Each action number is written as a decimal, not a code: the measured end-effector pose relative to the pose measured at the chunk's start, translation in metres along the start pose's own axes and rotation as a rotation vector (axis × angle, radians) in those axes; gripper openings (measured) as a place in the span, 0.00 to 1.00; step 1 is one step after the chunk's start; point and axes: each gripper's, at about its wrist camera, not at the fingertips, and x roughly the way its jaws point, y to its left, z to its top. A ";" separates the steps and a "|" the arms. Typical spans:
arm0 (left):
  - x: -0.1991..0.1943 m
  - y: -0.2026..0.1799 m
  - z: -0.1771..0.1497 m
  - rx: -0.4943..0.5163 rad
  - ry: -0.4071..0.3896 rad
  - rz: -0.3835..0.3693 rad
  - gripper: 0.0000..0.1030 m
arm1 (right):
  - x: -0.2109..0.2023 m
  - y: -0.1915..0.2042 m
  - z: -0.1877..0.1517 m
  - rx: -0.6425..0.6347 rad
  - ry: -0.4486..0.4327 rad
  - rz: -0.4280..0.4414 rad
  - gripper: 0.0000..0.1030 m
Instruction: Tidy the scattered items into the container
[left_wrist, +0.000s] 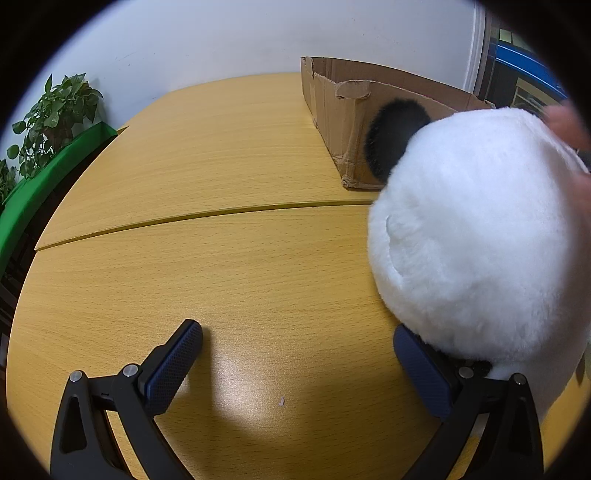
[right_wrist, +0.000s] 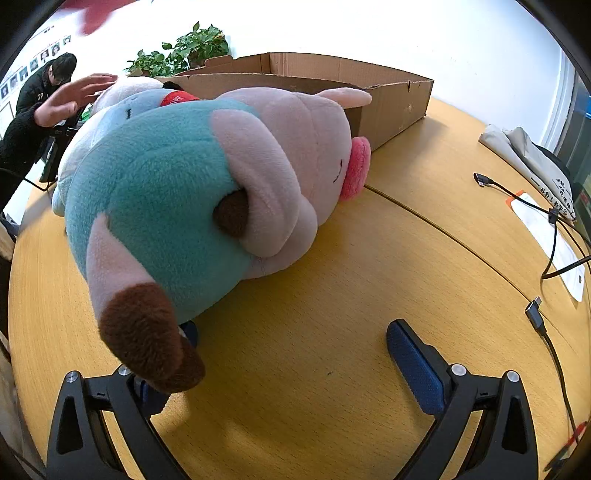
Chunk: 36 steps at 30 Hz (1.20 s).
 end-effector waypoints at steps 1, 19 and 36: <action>0.000 0.000 0.000 -0.001 0.000 0.000 1.00 | 0.000 0.000 0.000 0.000 0.000 0.000 1.00; 0.000 0.000 0.000 -0.006 0.000 0.005 1.00 | 0.001 -0.002 0.002 -0.004 0.000 0.003 1.00; 0.000 0.001 0.000 -0.010 0.000 0.008 1.00 | 0.001 -0.002 0.002 -0.008 0.000 0.006 1.00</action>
